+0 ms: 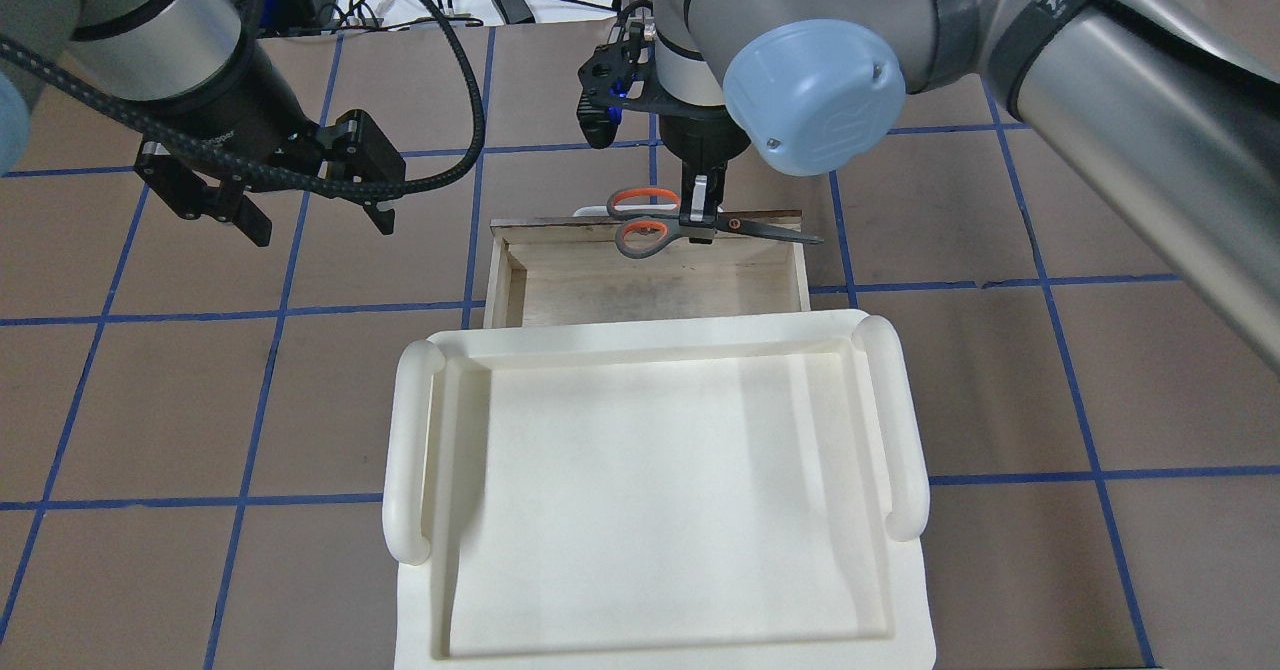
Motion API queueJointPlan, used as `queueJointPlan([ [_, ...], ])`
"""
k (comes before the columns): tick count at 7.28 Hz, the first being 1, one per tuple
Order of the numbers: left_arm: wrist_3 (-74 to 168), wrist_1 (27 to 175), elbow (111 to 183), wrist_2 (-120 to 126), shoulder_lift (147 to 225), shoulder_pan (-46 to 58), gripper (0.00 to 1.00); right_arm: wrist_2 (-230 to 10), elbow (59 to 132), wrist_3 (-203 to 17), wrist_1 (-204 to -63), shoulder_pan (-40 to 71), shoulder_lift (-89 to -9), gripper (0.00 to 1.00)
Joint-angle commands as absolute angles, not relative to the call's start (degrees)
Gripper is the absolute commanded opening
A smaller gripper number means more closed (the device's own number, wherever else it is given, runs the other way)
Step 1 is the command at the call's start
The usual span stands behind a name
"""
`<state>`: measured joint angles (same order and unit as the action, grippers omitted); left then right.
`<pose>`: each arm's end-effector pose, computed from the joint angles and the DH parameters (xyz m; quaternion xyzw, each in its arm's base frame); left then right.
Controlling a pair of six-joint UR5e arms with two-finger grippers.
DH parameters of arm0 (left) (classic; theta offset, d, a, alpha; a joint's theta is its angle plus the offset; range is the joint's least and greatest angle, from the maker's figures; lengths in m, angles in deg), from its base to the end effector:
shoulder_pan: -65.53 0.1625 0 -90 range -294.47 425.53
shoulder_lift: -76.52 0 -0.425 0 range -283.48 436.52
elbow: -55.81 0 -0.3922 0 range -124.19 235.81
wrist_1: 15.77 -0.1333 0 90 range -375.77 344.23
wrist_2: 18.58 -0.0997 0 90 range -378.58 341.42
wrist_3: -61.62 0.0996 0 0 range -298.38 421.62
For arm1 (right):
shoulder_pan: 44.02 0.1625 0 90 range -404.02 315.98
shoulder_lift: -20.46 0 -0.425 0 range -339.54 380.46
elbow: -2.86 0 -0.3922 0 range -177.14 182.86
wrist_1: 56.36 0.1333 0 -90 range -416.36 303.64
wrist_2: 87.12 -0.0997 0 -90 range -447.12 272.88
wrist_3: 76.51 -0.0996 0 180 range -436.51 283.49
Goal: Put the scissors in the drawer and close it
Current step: 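Lower the scissors into the drawer and open the right gripper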
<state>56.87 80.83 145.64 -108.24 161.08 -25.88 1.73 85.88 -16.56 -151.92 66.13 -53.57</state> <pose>-0.1449 -0.4446 0.5226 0.0292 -0.9995 -0.0088 0.0025 0.3330 -0.5147 0.4044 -0.6429 0.7653 0.0247 0.0196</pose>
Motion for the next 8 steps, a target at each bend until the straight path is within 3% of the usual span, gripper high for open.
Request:
queueJointPlan([
  [1,56.87,80.82,145.64,-108.22,161.08,-25.88,1.00,1.56,87.14,-17.62,-152.51,70.48,-53.37,0.00],
  [8,56.87,80.82,145.64,-108.22,161.08,-25.88,1.00,1.48,91.45,-17.53,-159.28,71.12,-50.56,0.00],
])
